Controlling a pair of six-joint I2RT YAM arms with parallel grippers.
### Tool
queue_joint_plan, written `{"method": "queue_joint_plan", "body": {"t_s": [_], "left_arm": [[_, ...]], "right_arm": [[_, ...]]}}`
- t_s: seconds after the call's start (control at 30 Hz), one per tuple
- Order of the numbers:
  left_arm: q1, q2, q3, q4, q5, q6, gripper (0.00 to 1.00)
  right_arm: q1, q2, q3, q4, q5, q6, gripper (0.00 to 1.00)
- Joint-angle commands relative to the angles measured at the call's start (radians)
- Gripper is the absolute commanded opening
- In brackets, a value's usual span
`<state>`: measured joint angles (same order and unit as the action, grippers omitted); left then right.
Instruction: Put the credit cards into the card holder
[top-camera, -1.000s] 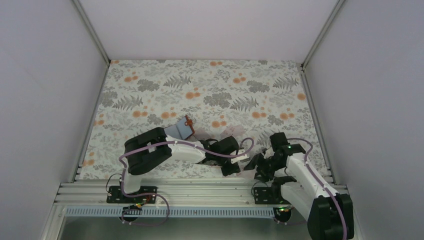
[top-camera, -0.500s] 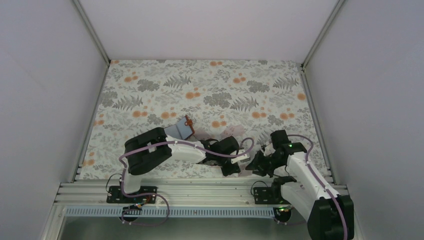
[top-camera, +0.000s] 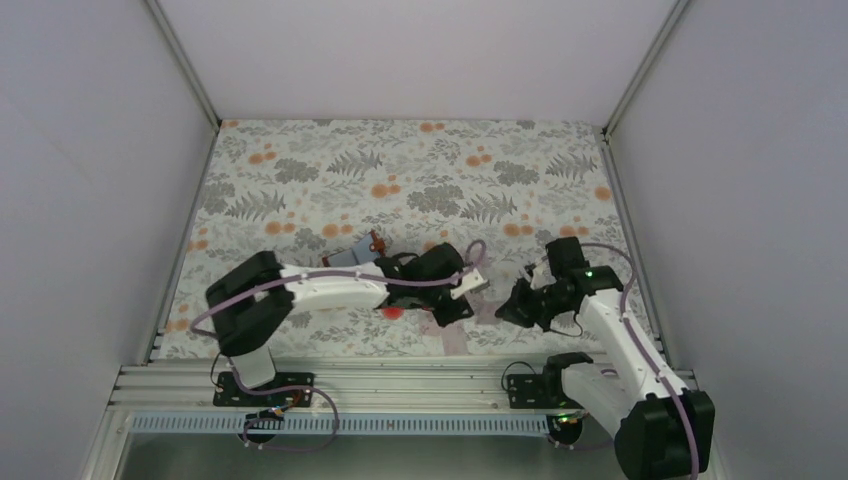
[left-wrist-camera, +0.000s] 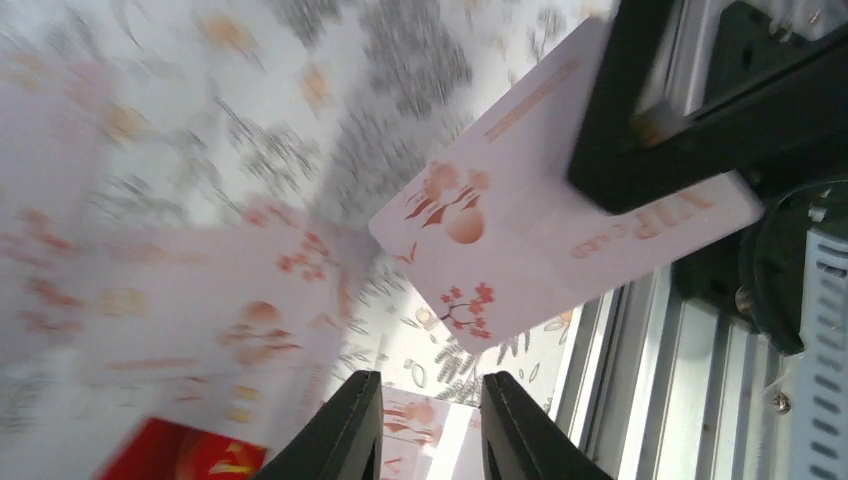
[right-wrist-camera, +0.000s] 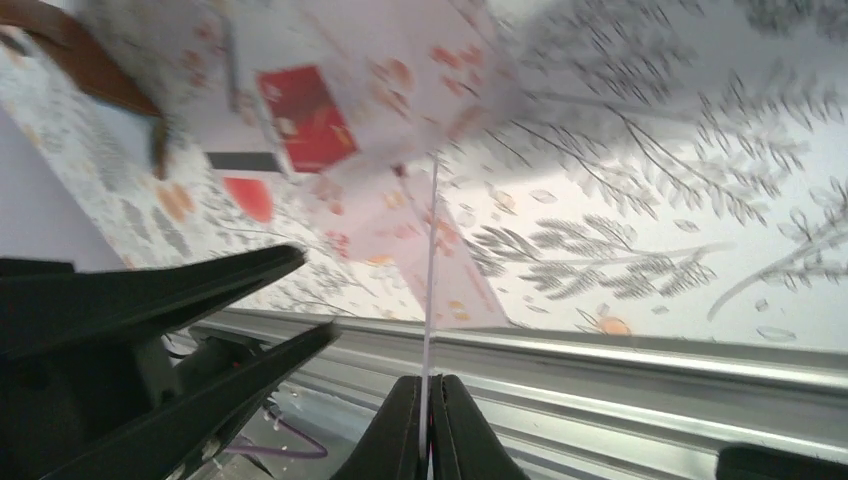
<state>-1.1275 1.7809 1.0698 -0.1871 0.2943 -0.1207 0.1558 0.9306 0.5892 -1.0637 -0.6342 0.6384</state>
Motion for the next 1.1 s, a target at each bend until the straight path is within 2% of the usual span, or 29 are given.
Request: {"method": "queue_joint_plan", "body": {"t_s": [0.0, 0.3, 0.43, 0.57, 0.73, 0.87, 1.0, 1.07], "left_arm": [[0.033, -0.145, 0.063, -0.101, -0.071, 0.022, 0.33], [0.124, -0.370, 0.189, -0.279, -0.237, 0.091, 0.79], [0.193, -0.455, 0.238, -0.317, -0.249, 0.118, 0.82], [0.282, -0.527, 0.279, -0.368, -0.153, 0.128, 0.98], [0.378, -0.568, 0.343, -0.486, -0.071, 0.151, 1.00], [0.471, -0.597, 0.369, -0.534, 0.106, 0.143, 1.00], [0.562, -0.590, 0.400, -0.596, 0.345, 0.135, 1.00], [0.578, -0.598, 0.405, -0.610, 0.405, 0.128, 0.99]], "right_arm": [[0.006, 0.014, 0.121, 0.018, 0.006, -0.067, 0.04], [0.006, 0.091, 0.306, 0.218, -0.044, -0.189, 0.04], [0.007, 0.156, 0.407, 0.270, -0.046, -0.267, 0.04], [0.006, 0.219, 0.486, 0.359, -0.120, -0.335, 0.03], [0.016, 0.311, 0.538, 0.468, -0.271, -0.388, 0.03], [0.069, 0.376, 0.618, 0.499, -0.320, -0.437, 0.03], [0.160, 0.448, 0.697, 0.482, -0.344, -0.535, 0.03], [0.200, 0.474, 0.722, 0.483, -0.369, -0.563, 0.03]]}}
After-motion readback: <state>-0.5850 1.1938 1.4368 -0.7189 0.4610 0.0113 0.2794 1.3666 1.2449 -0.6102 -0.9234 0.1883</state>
